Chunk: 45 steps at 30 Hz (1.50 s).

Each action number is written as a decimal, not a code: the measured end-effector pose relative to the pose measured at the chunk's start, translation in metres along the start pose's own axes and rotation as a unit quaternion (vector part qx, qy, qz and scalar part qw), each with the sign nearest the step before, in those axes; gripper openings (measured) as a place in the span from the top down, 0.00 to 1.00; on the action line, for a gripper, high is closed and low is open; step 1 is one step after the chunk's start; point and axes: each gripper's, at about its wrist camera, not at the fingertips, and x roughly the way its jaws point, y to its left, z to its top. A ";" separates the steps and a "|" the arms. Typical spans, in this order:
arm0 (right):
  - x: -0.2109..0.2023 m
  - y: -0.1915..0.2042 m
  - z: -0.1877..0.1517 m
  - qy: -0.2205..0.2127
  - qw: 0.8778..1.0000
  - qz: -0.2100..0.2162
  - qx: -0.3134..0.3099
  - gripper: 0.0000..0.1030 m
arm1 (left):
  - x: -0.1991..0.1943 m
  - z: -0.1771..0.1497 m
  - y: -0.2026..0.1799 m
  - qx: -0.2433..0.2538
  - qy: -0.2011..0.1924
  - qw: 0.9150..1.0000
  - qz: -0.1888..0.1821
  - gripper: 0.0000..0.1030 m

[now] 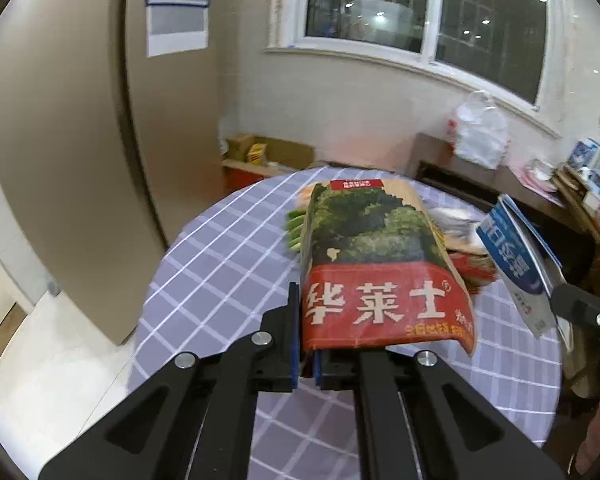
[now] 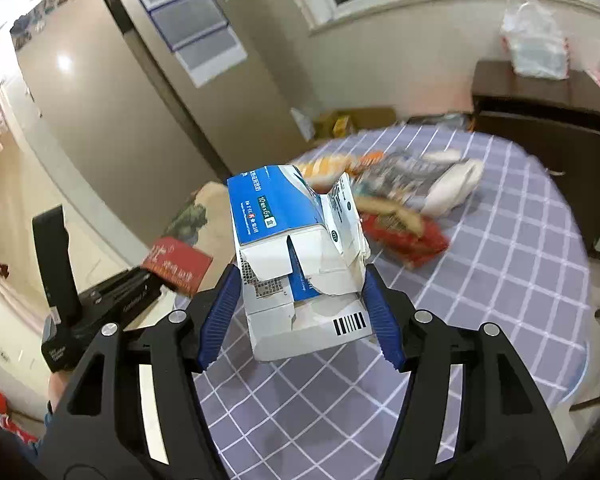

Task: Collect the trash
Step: 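Carry both items to the blue wastebasket and open both tools to drop them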

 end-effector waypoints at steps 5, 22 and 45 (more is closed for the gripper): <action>-0.037 -0.030 0.005 -0.041 0.998 -0.032 0.018 0.40 | -0.010 0.014 -0.051 0.039 -0.016 0.999 -0.031 0.95; -0.149 -0.296 -0.056 -0.065 0.940 -0.230 0.243 0.40 | 0.054 -0.016 -0.325 0.204 0.064 0.956 -0.202 0.95; -0.094 -0.478 -0.160 -0.015 0.856 -0.193 0.479 0.13 | 0.216 -0.116 -0.513 0.299 0.232 0.914 -0.150 0.27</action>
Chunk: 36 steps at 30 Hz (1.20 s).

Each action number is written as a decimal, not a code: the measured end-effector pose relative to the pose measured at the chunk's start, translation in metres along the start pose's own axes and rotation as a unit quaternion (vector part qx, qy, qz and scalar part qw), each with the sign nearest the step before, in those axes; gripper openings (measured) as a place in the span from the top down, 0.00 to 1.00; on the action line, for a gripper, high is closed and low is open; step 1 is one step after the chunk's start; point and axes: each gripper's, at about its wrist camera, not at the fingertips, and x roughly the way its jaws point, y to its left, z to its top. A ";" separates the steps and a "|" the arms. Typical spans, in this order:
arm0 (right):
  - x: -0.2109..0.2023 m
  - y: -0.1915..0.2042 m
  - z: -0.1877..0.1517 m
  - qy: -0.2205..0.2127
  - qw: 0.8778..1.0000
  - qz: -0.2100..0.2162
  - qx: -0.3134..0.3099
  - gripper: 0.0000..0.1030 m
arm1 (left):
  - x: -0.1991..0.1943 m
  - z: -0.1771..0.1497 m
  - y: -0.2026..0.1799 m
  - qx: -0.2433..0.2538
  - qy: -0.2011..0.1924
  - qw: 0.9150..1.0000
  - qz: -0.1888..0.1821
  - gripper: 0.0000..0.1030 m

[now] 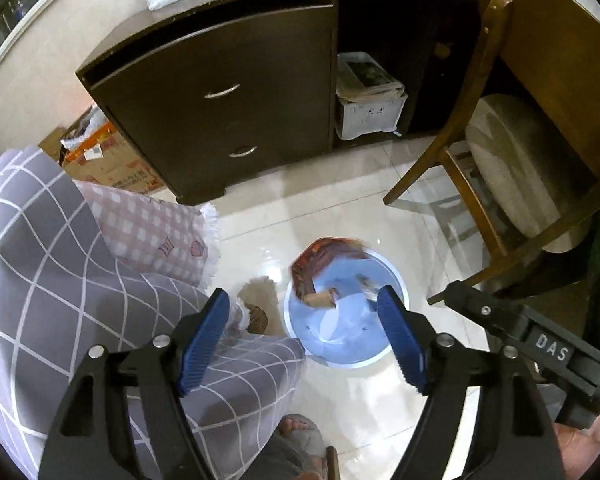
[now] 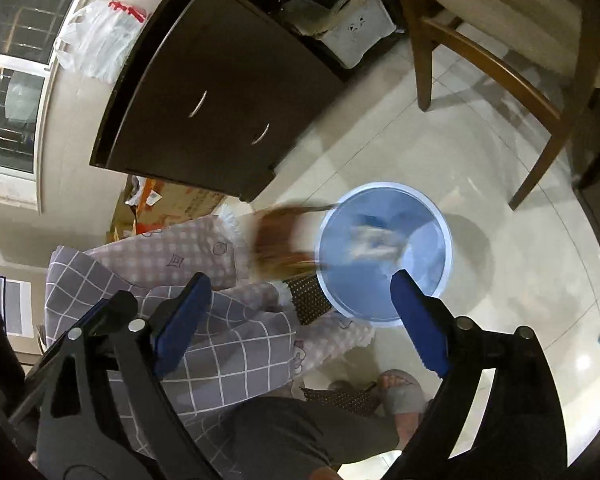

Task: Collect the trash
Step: 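Carry both items to the blue wastebasket and open both tools to drop them, then return both tools to the table above the remaining trash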

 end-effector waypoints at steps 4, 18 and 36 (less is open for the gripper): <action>-0.013 0.002 -0.005 -0.013 1.000 -0.011 -0.008 0.12 | -0.008 -0.002 0.005 0.001 -0.009 1.000 -0.004 0.24; -0.095 0.079 -0.036 -0.105 0.990 -0.016 -0.096 0.06 | -0.136 -0.033 0.029 -0.016 -0.137 0.990 -0.024 0.11; -0.165 0.255 -0.132 -0.160 0.951 0.040 -0.260 0.06 | -0.271 -0.112 0.153 -0.081 -0.257 0.962 0.039 0.08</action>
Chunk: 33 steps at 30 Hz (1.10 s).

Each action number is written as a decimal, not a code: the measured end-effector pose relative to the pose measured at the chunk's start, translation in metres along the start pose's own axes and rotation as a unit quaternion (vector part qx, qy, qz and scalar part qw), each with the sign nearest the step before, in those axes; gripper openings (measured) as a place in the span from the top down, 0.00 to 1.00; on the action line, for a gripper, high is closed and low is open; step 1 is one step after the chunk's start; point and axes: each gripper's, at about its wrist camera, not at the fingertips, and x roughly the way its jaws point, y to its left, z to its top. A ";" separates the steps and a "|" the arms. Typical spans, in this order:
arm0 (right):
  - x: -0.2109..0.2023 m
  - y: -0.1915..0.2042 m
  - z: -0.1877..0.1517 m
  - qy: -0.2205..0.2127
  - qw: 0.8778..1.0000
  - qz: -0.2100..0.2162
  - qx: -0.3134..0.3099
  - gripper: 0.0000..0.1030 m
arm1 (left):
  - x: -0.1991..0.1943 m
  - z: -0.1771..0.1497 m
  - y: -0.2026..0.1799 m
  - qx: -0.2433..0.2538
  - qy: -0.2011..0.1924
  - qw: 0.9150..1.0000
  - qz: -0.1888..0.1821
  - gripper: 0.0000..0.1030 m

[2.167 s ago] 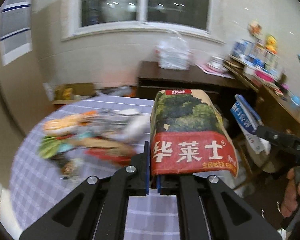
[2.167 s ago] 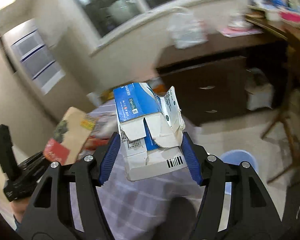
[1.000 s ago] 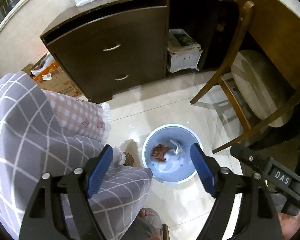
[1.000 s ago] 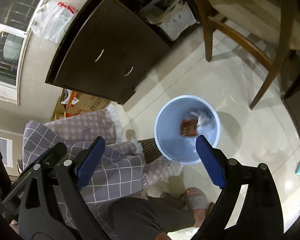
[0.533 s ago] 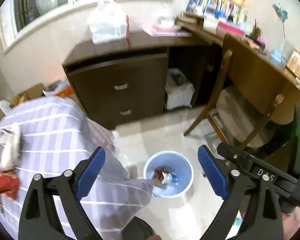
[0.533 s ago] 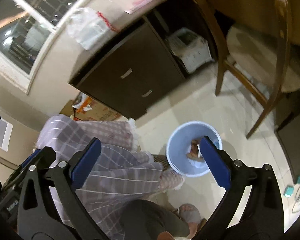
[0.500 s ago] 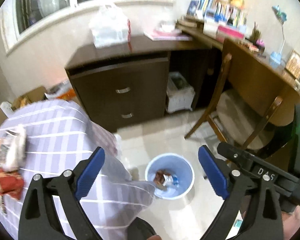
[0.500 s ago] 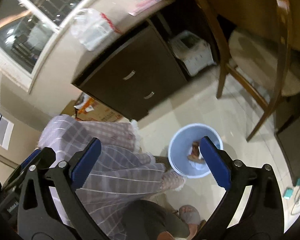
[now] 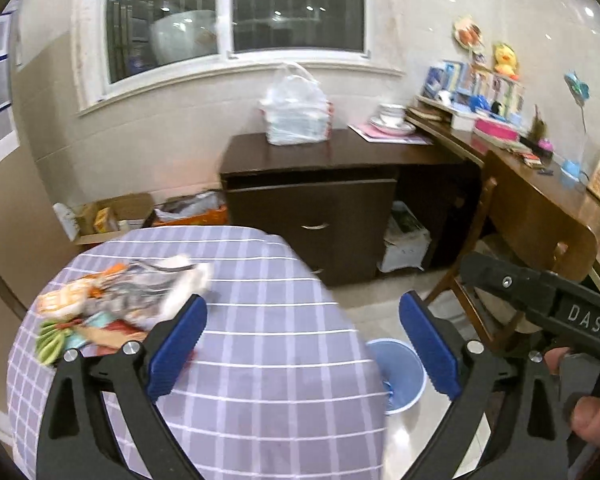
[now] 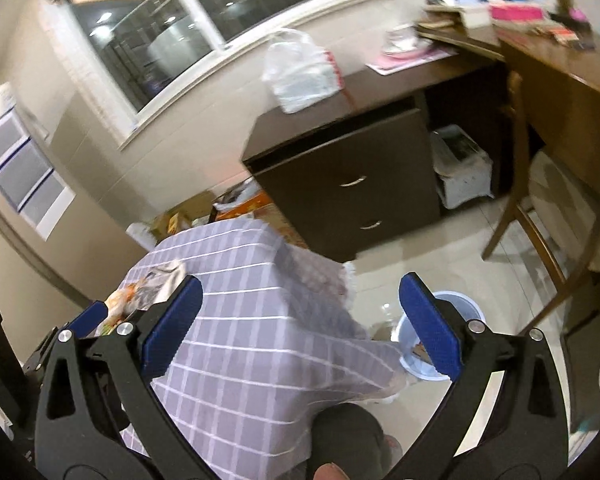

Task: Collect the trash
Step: 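Return both tools to the table above the remaining trash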

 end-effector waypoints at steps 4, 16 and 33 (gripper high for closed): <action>0.000 0.038 -0.007 0.002 0.999 0.013 -0.033 0.06 | -0.019 -0.007 0.034 -0.011 -0.012 0.999 0.031 0.08; 0.028 0.164 -0.055 0.037 0.987 0.057 -0.145 0.06 | -0.071 -0.057 0.159 -0.095 -0.024 0.988 0.122 0.08; 0.108 0.273 -0.154 0.152 0.944 0.108 -0.272 0.19 | -0.073 -0.140 0.264 -0.156 0.041 0.962 0.219 0.08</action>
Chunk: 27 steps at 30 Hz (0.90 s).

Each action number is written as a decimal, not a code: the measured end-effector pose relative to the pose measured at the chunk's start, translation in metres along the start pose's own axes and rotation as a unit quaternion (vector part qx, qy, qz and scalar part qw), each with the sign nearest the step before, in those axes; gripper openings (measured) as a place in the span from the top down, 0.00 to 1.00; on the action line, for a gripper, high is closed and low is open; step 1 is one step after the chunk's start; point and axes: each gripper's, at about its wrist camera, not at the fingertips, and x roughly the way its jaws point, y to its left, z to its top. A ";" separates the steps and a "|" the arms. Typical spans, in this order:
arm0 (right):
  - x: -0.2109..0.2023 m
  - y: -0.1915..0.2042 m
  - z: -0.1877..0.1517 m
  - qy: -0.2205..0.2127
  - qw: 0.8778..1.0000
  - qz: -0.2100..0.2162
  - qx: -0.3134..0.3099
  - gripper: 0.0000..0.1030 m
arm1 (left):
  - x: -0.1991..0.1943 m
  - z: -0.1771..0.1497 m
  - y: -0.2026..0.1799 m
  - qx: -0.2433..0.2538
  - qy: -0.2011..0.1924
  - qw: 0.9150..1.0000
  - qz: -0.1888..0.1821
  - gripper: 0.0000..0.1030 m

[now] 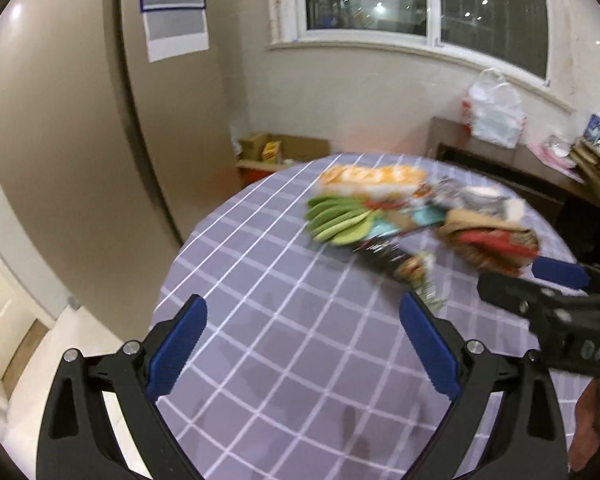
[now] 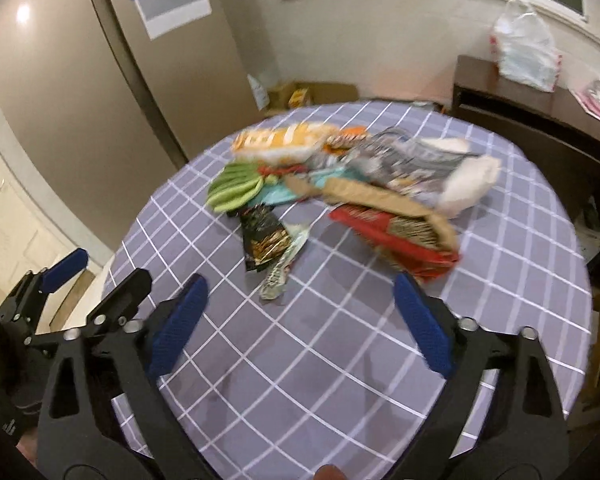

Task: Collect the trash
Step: 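Return both tools to the table above the remaining trash, then grasp the dark snack wrapper with the left tool while the right tool grasps the pale green wrapper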

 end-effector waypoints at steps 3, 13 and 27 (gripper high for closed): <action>0.021 0.005 0.001 0.018 1.000 -0.011 -0.006 0.25 | 0.007 -0.006 0.011 -0.007 0.014 1.000 0.009 0.08; 0.069 0.015 -0.002 0.056 0.996 -0.054 -0.043 0.61 | 0.008 -0.003 0.020 -0.023 0.011 1.000 0.010 0.08; 0.044 -0.021 -0.022 0.053 0.998 -0.023 -0.020 0.79 | 0.053 0.029 -0.038 -0.010 0.042 0.996 -0.074 0.08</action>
